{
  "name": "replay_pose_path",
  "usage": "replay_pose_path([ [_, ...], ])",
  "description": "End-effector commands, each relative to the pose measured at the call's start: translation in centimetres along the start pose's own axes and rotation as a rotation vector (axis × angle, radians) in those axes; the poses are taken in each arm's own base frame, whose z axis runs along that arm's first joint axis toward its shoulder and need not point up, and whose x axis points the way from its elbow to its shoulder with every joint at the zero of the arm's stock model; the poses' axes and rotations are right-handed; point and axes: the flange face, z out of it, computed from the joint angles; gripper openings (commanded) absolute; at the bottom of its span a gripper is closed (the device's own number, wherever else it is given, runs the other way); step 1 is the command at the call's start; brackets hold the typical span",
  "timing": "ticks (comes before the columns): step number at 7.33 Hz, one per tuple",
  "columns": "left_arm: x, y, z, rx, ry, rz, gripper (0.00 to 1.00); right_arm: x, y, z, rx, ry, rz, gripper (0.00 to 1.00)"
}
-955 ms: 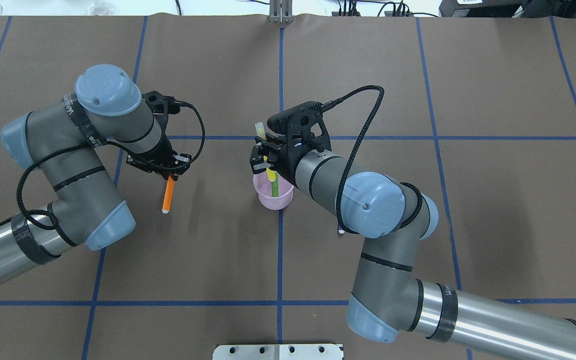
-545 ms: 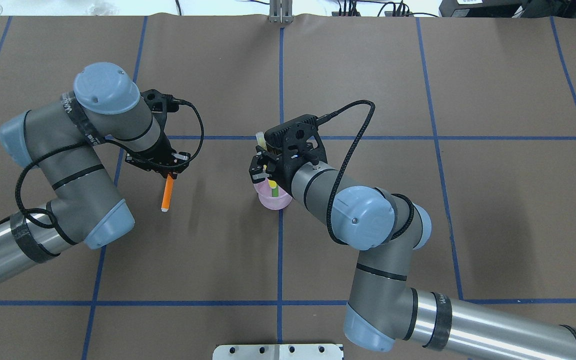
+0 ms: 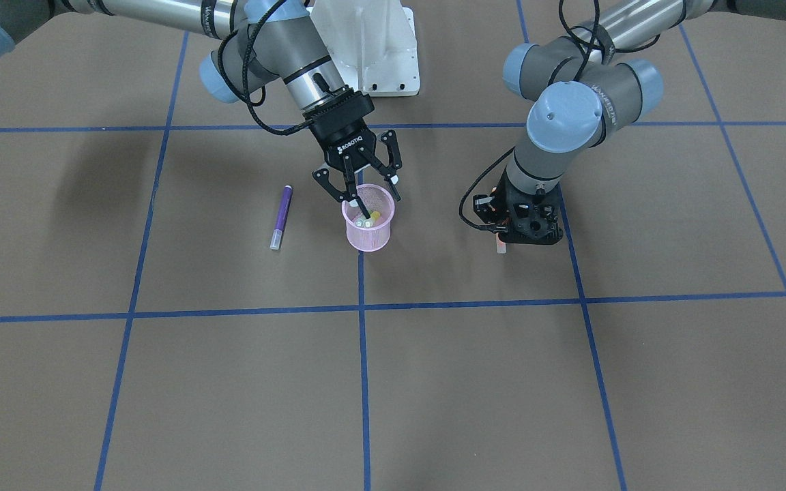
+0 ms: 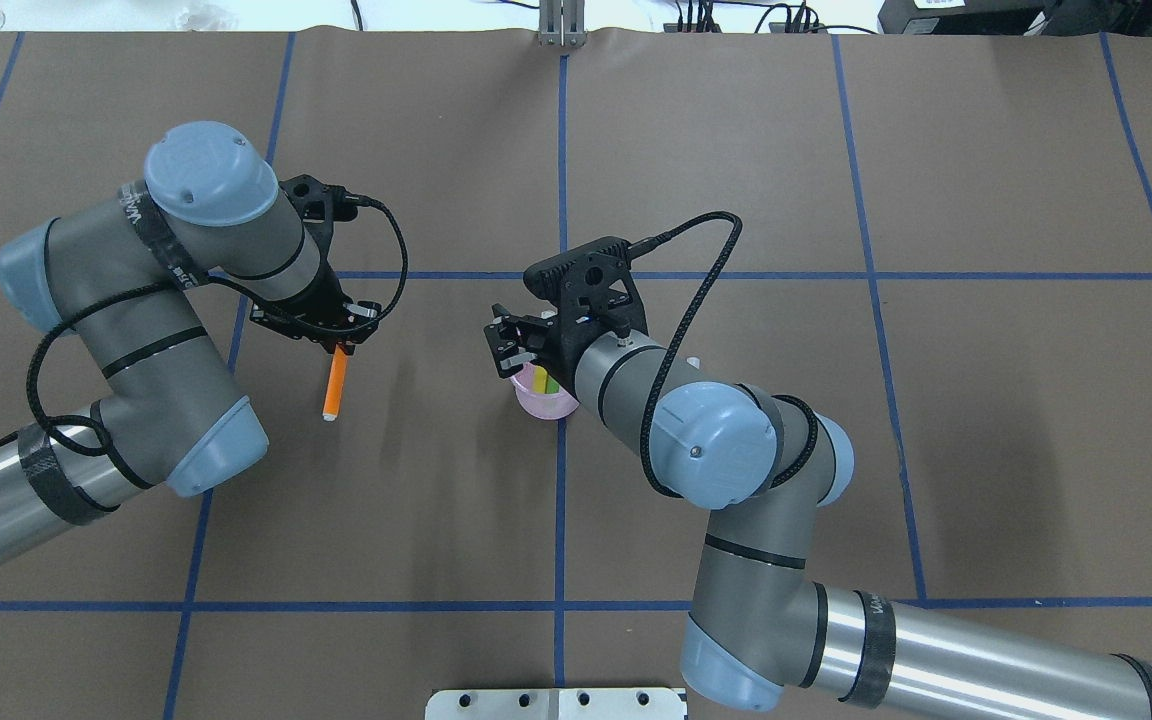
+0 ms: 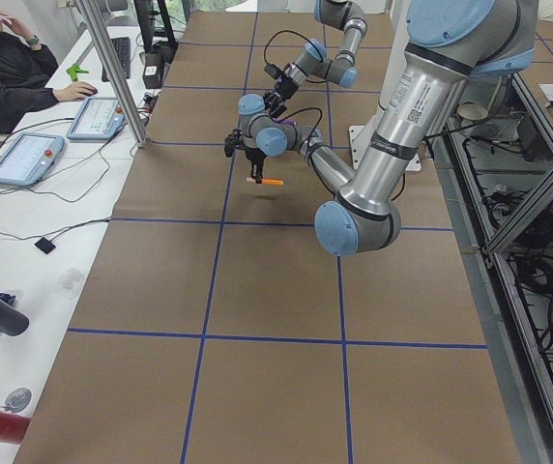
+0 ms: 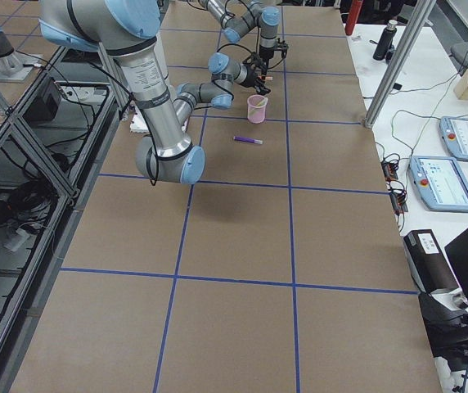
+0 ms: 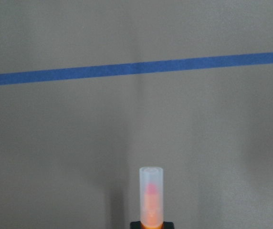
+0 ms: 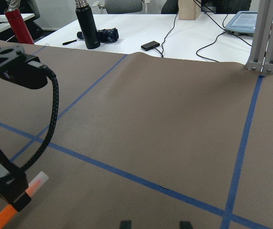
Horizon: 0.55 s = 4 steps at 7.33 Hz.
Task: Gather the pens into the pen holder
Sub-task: 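Lower the yellow highlighter into the cup and open the right gripper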
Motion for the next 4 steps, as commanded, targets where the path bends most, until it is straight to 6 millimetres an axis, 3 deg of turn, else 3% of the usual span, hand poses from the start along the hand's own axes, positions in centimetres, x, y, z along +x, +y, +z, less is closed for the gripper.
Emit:
replay_pose_path([
  [1,0.0,-0.9,-3.9,0.129,0.001,0.015,0.0,-0.2,-0.9,-0.8,-0.076,-0.032,0.007,0.99],
  [3,0.5,-1.4,-6.4,0.24,-0.019,0.028,0.0,2.4,-3.9,-1.8,-0.214,-0.001,0.053,0.99],
  [4,0.2,-2.3,-8.1,0.271,-0.012,0.019,0.0,5.0,-5.6,-2.0,-0.27,0.039,0.114,0.99],
])
